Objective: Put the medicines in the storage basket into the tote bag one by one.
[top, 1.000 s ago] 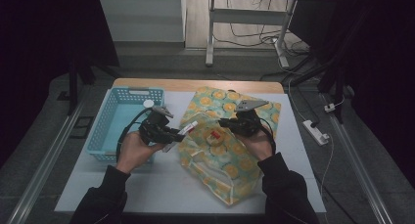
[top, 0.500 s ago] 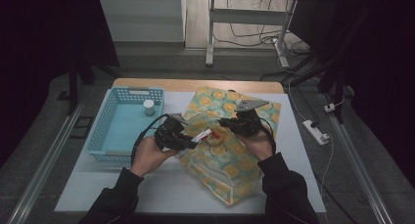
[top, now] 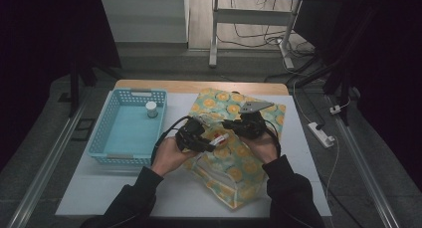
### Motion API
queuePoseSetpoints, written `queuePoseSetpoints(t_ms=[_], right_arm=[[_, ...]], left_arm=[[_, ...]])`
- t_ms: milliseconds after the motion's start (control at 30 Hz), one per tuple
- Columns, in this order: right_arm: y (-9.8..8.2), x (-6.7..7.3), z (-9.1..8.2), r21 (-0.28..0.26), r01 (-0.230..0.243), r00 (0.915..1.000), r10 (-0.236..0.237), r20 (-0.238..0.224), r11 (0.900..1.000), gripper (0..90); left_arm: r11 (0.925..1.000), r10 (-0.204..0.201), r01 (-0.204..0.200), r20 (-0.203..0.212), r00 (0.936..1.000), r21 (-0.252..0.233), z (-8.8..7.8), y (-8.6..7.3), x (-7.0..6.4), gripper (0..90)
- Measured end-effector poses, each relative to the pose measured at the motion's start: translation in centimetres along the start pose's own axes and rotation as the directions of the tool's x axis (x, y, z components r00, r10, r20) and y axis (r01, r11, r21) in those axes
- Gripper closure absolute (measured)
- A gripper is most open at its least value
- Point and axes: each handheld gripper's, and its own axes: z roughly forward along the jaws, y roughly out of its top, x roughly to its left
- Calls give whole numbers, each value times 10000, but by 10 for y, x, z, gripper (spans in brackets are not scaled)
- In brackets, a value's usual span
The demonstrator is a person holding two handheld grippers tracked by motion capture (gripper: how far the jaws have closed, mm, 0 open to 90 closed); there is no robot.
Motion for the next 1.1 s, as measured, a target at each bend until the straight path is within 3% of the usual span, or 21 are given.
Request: queuePoseSetpoints(t_ms=[267, 533, 1100], right_arm=[[0, 0, 1, -4, -5, 10000, 5, -40, 10000, 899], [0, 0, 1, 24, -14, 10000, 14, -39, 10000, 899], [-2, -3, 0, 16, -114, 9999, 114, 34, 9999, 899]], left_arm=[[9999, -60, 59, -67, 10000, -126, 19, 13, 2, 712], [9993, -59, 43, -413, 9991, -375, 34, 21, 4, 711], [9957, -285, 217, -748, 9968, -905, 48, 27, 15, 710]])
